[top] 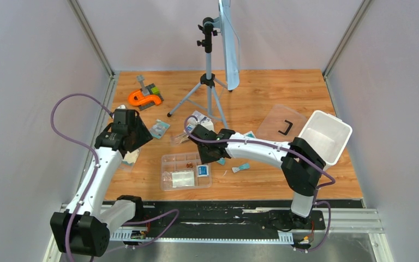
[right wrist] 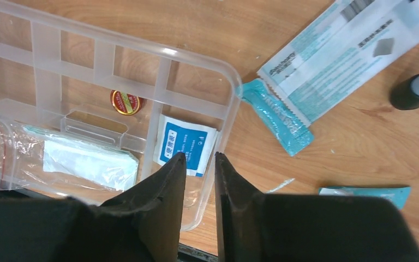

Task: Organize the medicine kit
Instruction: Place the medical item at the medicine box compartment, then pick up the medical item at the center of the board.

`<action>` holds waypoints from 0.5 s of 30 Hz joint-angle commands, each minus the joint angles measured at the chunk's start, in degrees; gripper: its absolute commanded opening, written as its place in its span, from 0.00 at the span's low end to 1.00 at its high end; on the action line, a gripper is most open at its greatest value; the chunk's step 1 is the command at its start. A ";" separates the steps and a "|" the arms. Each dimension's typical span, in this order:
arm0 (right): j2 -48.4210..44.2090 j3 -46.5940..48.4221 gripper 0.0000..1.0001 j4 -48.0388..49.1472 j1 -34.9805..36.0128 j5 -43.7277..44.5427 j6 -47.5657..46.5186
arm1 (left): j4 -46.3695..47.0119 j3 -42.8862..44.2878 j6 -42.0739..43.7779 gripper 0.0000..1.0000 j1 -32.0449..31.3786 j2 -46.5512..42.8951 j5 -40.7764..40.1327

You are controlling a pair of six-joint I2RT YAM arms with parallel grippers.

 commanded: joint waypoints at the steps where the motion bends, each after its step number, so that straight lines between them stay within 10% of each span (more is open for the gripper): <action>1: -3.63 -1.25 0.28 0.43 -2.31 3.44 0.20 | 1.75 -0.38 1.96 0.63 -0.34 1.35 0.42; 15: -17.79 -13.63 0.38 -0.99 -18.56 5.35 1.83 | 0.10 -3.01 1.18 0.64 -0.22 6.81 0.72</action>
